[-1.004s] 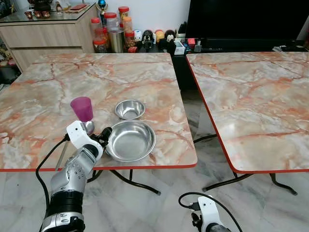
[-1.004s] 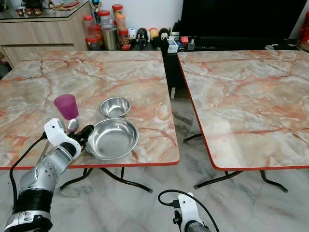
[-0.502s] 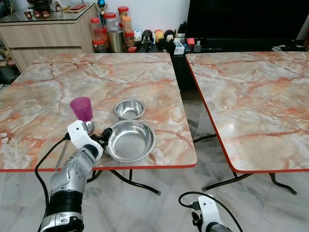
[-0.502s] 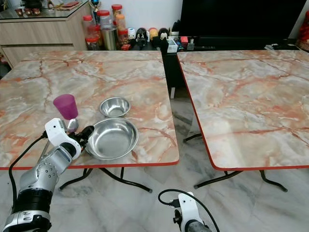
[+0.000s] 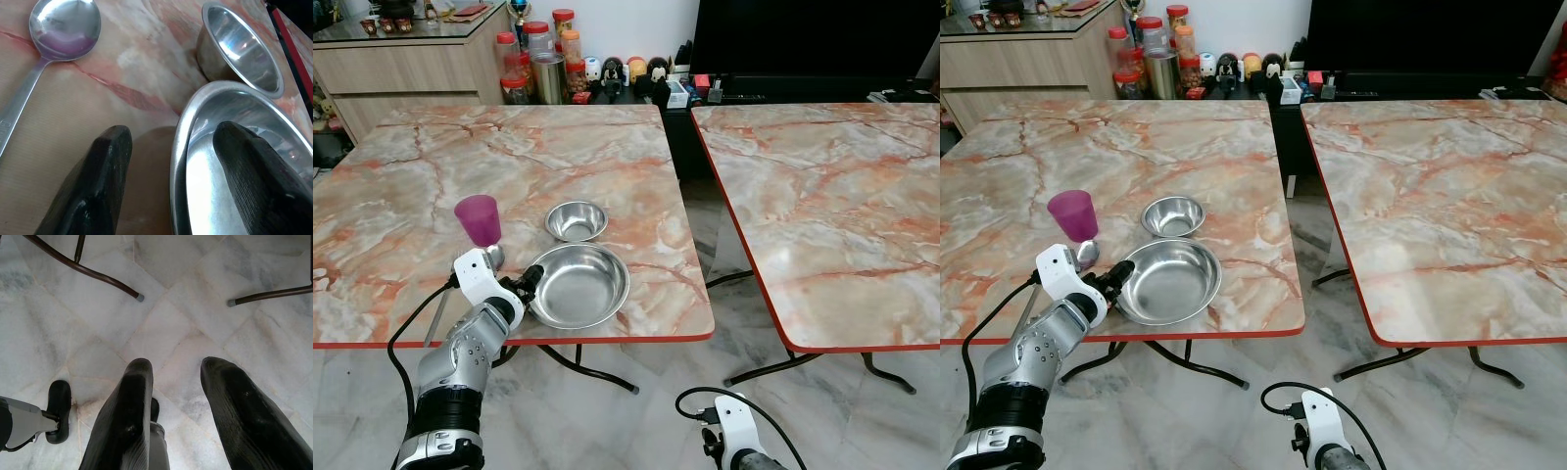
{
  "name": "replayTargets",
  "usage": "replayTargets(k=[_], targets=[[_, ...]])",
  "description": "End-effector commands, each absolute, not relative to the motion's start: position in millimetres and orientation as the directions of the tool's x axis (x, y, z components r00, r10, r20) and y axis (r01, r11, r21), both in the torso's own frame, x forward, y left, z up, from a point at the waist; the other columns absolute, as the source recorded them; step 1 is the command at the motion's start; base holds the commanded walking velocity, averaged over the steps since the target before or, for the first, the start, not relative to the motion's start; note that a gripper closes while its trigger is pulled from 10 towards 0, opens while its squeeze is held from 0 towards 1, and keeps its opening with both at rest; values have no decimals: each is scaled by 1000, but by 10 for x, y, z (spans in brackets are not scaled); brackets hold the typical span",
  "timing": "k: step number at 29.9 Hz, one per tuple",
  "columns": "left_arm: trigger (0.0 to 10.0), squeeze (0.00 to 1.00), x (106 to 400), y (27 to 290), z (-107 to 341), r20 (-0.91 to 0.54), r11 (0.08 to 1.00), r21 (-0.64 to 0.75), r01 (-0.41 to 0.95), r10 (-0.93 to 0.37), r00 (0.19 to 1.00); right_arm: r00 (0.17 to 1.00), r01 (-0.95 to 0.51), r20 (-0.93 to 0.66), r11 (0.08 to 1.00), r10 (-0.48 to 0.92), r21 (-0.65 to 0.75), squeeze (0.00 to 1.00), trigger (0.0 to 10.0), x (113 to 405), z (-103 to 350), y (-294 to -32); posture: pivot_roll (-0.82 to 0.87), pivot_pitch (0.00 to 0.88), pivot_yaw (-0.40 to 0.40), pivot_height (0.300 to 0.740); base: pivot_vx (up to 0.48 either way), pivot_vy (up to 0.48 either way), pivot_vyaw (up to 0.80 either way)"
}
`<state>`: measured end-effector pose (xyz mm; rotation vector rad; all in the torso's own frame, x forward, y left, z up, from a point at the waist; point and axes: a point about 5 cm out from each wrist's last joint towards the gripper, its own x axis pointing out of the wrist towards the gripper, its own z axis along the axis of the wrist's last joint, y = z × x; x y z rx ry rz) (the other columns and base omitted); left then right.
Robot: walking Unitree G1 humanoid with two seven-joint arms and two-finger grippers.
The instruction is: Setting the table
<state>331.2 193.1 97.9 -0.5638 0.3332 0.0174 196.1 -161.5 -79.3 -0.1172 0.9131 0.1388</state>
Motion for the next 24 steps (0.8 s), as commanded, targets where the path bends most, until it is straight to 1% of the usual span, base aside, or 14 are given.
replayTargets(k=[1, 6, 10, 12, 16, 17, 18, 22, 23, 24], targets=[[10000, 0, 3290, 1948, 922, -350, 865, -489, -114, -75, 934, 610, -168, -790, 985, 67, -46, 0, 10000, 1994, -776, -1617, 20, 0, -20, 728, 0, 0, 0], [10000, 0, 3278, 1954, 903, -363, 873, -476, -105, -87, 928, 610, -168, -790, 985, 68, -45, 0, 10000, 1994, -776, -1613, 20, 0, -18, 728, 0, 0, 0], [10000, 0, 3258, 1981, 905, -376, 906, -421, -48, -126, 918, 610, -169, -790, 985, 70, -42, 0, 10000, 1996, -776, -1606, 22, 0, -17, 728, 0, 0, 0], [10000, 0, 3266, 2049, 931, -373, 908, -414, -63, -106, 922, 610, -170, -789, 985, 72, -41, 0, 10000, 1999, -774, -1600, 24, 0, -15, 728, 0, 0, 0], [10000, 0, 3269, 2077, 930, -382, 911, -405, -83, -86, 920, 610, -173, -789, 984, 75, -41, 0, 10000, 2001, -774, -1595, 24, 0, -17, 728, 0, 0, 0], [8078, 0, 3268, 2074, 926, -385, 910, -406, -82, -89, 919, 610, -174, -789, 984, 75, -40, 0, 10000, 2002, -774, -1592, 24, 0, -17, 728, 0, 0, 0], [4039, 0, 3267, 2069, 918, -387, 910, -406, -82, -90, 918, 610, -173, -789, 984, 76, -40, 0, 10000, 2002, -773, -1592, 23, 0, -17, 728, 0, 0, 0], [4039, 0, 3264, 2064, 909, -390, 910, -405, -82, -92, 916, 610, -173, -788, 984, 76, -39, 0, 10000, 2003, -773, -1593, 23, 0, -17, 728, 0, 0, 0], [0, 0, 3261, 2058, 905, -393, 910, -408, -79, -97, 914, 610, -173, -789, 984, 76, -40, 0, 10000, 2004, -772, -1593, 23, 0, -19, 728, 0, 0, 0], [0, 0, 3261, 2058, 905, -393, 910, -408, -79, -97, 914, 610, -173, -789, 984, 76, -40, 0, 10000, 2004, -772, -1593, 23, 0, -19, 728, 0, 0, 0]])
